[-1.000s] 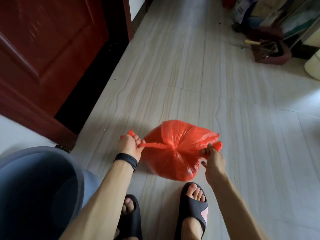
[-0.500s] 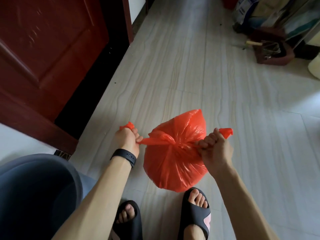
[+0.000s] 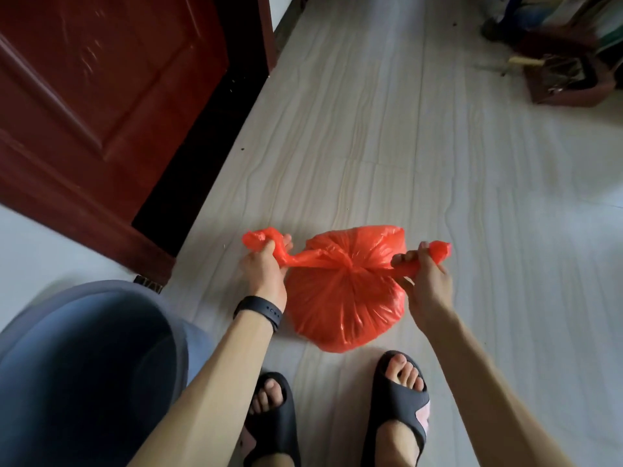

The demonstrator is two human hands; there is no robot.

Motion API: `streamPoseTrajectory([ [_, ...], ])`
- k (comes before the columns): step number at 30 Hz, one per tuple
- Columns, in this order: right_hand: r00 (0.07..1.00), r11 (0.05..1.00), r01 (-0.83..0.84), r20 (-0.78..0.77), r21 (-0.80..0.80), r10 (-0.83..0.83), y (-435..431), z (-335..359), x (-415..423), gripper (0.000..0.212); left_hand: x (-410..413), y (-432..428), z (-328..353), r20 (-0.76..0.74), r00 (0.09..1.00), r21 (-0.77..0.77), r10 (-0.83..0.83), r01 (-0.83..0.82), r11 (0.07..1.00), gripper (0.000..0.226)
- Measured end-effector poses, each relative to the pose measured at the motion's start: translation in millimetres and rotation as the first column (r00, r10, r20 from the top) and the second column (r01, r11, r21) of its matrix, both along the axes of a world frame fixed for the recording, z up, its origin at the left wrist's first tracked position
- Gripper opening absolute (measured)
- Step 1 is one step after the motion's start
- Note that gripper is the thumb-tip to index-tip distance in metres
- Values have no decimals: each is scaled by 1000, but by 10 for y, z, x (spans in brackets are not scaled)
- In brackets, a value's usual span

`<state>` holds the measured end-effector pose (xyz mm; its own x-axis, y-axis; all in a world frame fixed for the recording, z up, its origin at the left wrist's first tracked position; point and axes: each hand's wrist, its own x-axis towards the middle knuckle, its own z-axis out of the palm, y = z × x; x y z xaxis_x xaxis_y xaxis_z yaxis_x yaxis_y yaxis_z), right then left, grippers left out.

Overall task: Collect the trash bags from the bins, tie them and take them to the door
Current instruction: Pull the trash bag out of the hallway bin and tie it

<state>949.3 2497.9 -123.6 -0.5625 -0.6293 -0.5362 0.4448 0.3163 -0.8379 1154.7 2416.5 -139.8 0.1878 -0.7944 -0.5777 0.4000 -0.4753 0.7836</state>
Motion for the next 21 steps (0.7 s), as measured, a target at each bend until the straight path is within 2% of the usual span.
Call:
streamPoseTrajectory([
  [1,997,999,-40,-73,13,41,23,-7,-3,45,-6,53,-71,-24,999,31,-23,24,999,13],
  [4,977,990,-138,-162,16,138,115,-90,25,41,-15,218,-252,-44,996,62,-72,74,995,53],
  [5,975,988,-157,-158,14,157,137,-103,12,37,-63,254,-258,-78,995,38,-56,59,998,58],
  [7,979,986,-166,-120,6,166,189,-114,0,36,-126,354,-230,-110,994,25,-30,33,999,51],
  [8,976,983,-184,-118,8,184,208,-173,-32,43,-168,398,-211,-105,994,28,-21,24,999,55],
  [11,951,957,-287,-110,39,290,255,-187,9,81,-152,465,-307,1,999,42,-42,42,998,83],
  [13,917,931,-363,-166,31,363,263,-165,108,79,-142,511,-338,58,995,39,-80,78,996,105],
  [14,890,918,-391,-227,69,396,251,-214,154,90,-128,562,-384,109,984,27,-140,138,990,114],
  [16,724,844,-459,-434,277,536,289,-350,278,117,-138,740,-451,264,925,-74,-274,303,950,107],
  [18,491,779,-473,-611,412,621,372,-516,335,108,-145,864,-561,501,794,-116,-344,455,883,92],
  [19,360,738,-478,-660,476,659,419,-556,365,99,-156,848,-549,609,696,-72,-380,525,848,91],
  [20,198,656,-477,-656,584,728,459,-576,367,96,-150,797,-597,673,614,-17,-413,571,821,91],
  [21,29,560,-459,-619,689,785,470,-547,373,103,-166,716,-600,716,548,34,-432,591,806,86],
])
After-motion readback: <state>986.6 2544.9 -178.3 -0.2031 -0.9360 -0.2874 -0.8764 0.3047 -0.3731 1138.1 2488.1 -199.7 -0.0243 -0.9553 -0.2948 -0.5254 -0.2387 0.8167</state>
